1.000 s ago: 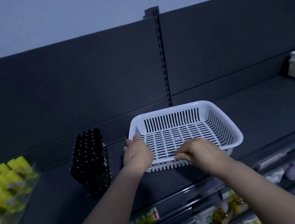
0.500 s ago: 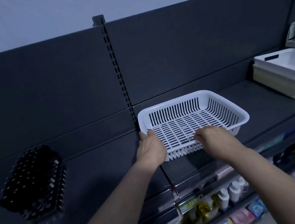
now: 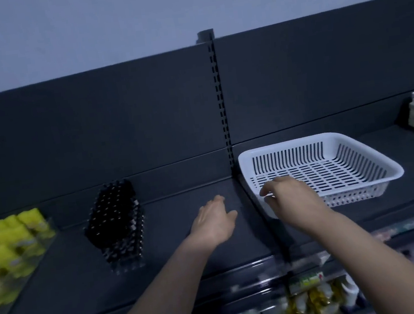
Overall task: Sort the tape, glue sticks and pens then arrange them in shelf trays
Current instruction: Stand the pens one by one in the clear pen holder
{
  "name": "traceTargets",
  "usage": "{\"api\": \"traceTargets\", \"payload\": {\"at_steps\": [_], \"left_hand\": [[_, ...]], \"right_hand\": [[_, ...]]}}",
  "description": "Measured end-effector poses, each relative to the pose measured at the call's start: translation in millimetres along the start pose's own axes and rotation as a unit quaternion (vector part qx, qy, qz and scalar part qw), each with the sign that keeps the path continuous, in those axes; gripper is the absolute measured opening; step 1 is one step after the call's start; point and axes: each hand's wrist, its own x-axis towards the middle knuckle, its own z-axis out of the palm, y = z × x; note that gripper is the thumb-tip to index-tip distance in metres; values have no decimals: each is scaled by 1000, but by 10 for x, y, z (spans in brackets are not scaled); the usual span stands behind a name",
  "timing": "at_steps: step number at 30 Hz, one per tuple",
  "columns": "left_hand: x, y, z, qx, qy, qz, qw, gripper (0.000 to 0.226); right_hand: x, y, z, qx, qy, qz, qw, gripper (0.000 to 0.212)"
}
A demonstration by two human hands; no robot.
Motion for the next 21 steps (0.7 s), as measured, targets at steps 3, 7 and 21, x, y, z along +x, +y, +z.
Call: {"api": "traceTargets", "payload": {"at_steps": [3, 7, 21], "left_hand": [[-322, -550, -169, 10, -31, -28, 999, 49], [-735, -1276, -408, 43, -57, -82, 994, 40], [-815, -2786, -767, 8, 43, -154, 987, 51]], "right_hand": [[27, -580, 142, 15, -16, -49, 999, 24], [-8, -1302, 378, 28, -53, -96, 994, 24], [50, -2487, 999, 57, -137, -60, 987, 30]]}}
